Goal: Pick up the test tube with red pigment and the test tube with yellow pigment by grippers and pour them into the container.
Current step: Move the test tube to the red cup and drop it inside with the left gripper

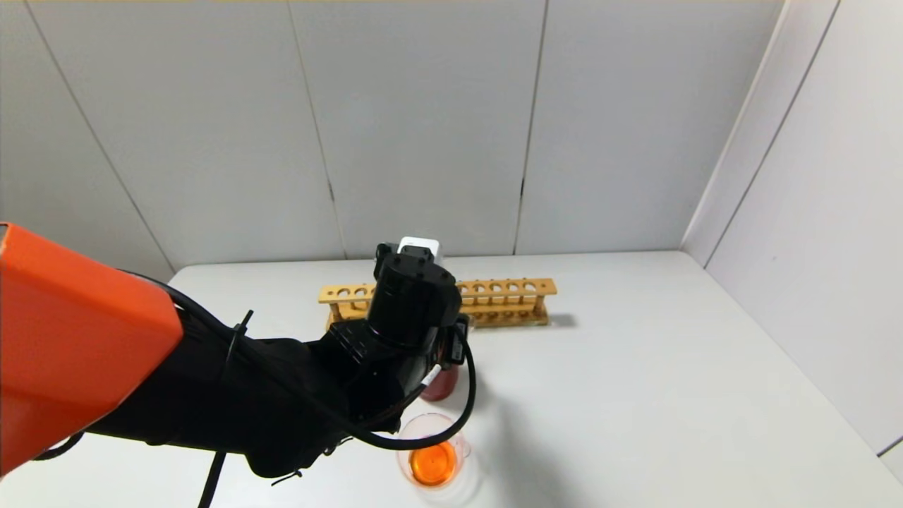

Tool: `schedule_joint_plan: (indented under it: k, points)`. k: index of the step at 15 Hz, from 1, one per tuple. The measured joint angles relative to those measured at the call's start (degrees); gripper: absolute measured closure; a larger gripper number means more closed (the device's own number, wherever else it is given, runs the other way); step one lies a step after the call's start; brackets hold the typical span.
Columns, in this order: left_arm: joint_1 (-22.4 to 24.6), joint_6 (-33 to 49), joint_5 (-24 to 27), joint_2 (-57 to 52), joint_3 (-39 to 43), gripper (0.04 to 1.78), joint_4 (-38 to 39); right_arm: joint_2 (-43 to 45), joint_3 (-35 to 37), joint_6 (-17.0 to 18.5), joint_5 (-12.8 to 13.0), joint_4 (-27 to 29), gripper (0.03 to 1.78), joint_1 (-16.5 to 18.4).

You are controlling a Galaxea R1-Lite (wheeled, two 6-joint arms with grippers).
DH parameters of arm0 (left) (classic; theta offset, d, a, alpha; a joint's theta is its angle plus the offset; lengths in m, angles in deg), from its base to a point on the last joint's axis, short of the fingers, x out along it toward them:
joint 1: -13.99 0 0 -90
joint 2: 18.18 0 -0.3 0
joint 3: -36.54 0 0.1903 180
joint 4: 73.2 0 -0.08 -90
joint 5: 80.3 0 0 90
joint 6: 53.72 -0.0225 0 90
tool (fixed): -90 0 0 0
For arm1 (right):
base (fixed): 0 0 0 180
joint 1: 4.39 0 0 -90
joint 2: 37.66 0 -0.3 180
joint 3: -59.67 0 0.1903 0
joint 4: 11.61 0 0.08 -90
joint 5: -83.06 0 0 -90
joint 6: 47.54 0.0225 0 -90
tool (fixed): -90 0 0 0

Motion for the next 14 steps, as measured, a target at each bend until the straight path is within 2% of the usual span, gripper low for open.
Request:
schedule_joint_plan:
  k: [10, 14]
  points:
    - [-0.7, 0.3, 0.0, -0.8, 3.0, 1.52, 0.0, 0.0, 0.0, 0.0, 0.0, 0.0, 0.07, 0.0]
    - [-0.7, 0.0, 0.1, -0.8, 3.6, 1.52, 2.3, 0.0, 0.0, 0.0, 0.0, 0.0, 0.07, 0.0]
